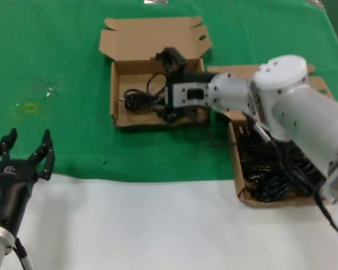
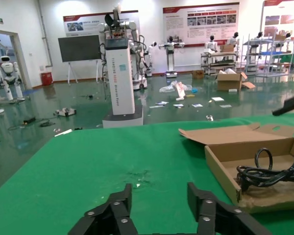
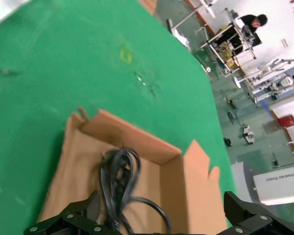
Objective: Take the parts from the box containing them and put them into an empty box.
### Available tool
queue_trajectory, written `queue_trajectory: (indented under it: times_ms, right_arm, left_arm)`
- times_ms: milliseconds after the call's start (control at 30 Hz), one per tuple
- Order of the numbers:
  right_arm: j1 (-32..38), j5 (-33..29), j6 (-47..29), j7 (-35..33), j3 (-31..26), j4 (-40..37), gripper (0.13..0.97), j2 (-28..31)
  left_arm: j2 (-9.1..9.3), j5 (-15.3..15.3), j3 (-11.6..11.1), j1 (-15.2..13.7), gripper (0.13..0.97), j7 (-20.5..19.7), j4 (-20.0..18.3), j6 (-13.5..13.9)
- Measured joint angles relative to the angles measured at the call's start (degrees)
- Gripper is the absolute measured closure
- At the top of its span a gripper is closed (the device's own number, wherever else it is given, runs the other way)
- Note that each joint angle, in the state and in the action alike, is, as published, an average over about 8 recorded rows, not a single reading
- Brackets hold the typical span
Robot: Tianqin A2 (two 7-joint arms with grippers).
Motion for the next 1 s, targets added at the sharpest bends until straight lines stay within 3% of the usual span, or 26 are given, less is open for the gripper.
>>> queue_trajectory:
  times_ms: [200,367,467,600,867,1000]
  right_arm:
    - [-5.13,-1.64,2.17,4.46,3.95,5.71,0.214,1.17]
    - [-10.08,-3.19,4.23,8.69,7.75,11.23,0.154,2.29]
    - [-13.14,-4.16,5.52,11.31,10.10,14.63,0.154,2.99]
    - [-17.12,-5.43,7.21,14.75,13.15,19.06,0.145,3.89]
    - [-25.20,-7.98,10.61,21.66,19.36,28.06,0.129,5.73]
    - [-29.21,-9.25,12.28,25.11,22.44,32.52,0.129,6.64]
  left_arm:
    - [0.00,0.00,0.00,0.00,0.665,0.00,0.00,0.00]
    - [0.00,0.00,0.00,0.00,0.524,0.00,0.00,0.00]
    - [0.00,0.00,0.00,0.00,0.440,0.00,0.00,0.00]
    - [0.00,0.00,0.00,0.00,0.440,0.00,0.00,0.00]
    - [0.00,-0.01,0.00,0.00,0.265,0.01,0.00,0.00]
    - [0.00,-0.01,0.00,0.00,0.226,0.01,0.00,0.00]
